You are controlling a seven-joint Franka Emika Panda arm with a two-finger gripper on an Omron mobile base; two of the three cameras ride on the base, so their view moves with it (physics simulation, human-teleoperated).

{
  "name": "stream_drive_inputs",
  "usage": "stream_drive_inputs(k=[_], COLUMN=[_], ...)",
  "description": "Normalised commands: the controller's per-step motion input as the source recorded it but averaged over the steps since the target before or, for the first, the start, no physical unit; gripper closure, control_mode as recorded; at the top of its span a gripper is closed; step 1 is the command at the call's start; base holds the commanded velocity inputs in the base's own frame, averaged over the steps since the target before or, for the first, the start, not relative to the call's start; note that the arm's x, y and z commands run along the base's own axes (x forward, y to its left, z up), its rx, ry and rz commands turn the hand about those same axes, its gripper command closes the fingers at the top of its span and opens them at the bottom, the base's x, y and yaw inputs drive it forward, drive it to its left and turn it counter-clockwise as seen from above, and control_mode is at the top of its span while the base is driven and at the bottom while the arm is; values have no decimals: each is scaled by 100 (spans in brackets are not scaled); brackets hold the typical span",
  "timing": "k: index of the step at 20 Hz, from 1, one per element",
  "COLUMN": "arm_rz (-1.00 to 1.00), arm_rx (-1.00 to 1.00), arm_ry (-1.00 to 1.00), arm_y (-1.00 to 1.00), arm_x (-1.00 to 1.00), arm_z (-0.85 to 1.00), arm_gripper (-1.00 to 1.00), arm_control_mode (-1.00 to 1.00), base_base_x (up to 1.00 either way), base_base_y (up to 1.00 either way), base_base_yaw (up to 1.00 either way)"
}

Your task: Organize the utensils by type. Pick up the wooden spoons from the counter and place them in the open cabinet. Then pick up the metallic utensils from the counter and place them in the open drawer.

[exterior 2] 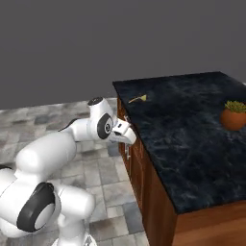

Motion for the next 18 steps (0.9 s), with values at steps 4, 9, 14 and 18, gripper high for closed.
stream_drive_inputs(k=[4,9,14,18], arm_rz=[0,0,0,0], arm_rx=[0,0,0,0], arm_ry=[0,0,0,0], arm_y=[0,0,0,0], arm_x=[0,0,0,0], arm_z=[0,0,0,0], arm_gripper=[-100,-100,-100,-100], arm_control_mode=[100,100,100,100], base_base_x=[70,70,71,73], base_base_y=[75,78,73,62], base_base_yaw=[-33,-31,-35,-48])
